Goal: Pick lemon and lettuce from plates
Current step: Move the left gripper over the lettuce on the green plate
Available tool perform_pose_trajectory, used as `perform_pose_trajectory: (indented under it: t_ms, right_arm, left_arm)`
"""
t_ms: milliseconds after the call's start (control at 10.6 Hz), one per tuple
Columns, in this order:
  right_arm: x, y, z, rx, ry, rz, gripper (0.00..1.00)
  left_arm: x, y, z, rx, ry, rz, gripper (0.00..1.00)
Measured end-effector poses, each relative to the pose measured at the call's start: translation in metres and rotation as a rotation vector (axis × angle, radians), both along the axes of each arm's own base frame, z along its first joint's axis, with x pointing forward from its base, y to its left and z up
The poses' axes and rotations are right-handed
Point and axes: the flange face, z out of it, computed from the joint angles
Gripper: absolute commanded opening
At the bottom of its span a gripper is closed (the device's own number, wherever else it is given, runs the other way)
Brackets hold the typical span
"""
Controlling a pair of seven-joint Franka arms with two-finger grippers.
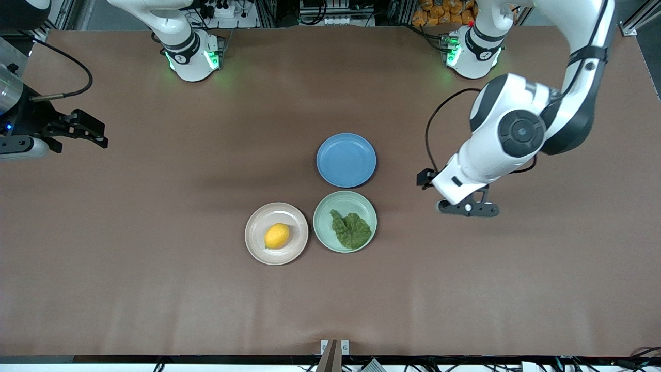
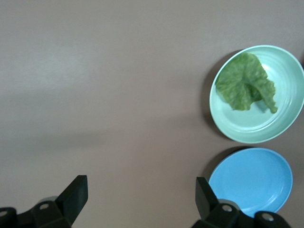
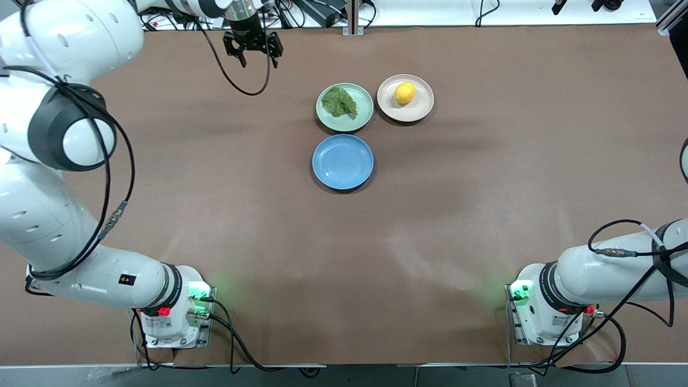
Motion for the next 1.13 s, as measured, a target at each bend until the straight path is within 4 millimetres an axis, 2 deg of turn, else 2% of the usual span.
perform_pose_trajectory:
  t_ms: [378,662,851,1040,1134]
  right_arm:
    - [0.0,0.0,-0.001,0.0,0.002,0.001,1.0]
    - [0.001,0.001,-0.005,0.0,0.006,0.001,1.0]
    - [0.004,0.005,-0.012,0.0,0.008,0.008,1.0]
    - [0.015,0.024,-0.032,0.002,0.014,0.023,1.0]
    - [0.022,0.04,-0.046,0.002,0.021,0.01,1.0]
  left_arm:
    - [0.002,-0.061,-0.041,-0.035,-0.025,0.042,1.0]
    - [0.007,-0.096,-0.068,-0.072,-0.051,0.071,1.0]
    - [0.012,-0.122,-0.093,-0.114,-0.086,0.097,1.0]
    - [0.007,-0.155,-0.131,-0.156,-0.111,0.123,1.0]
    - [0.002,-0.168,-0.15,-0.168,-0.112,0.133,1.0]
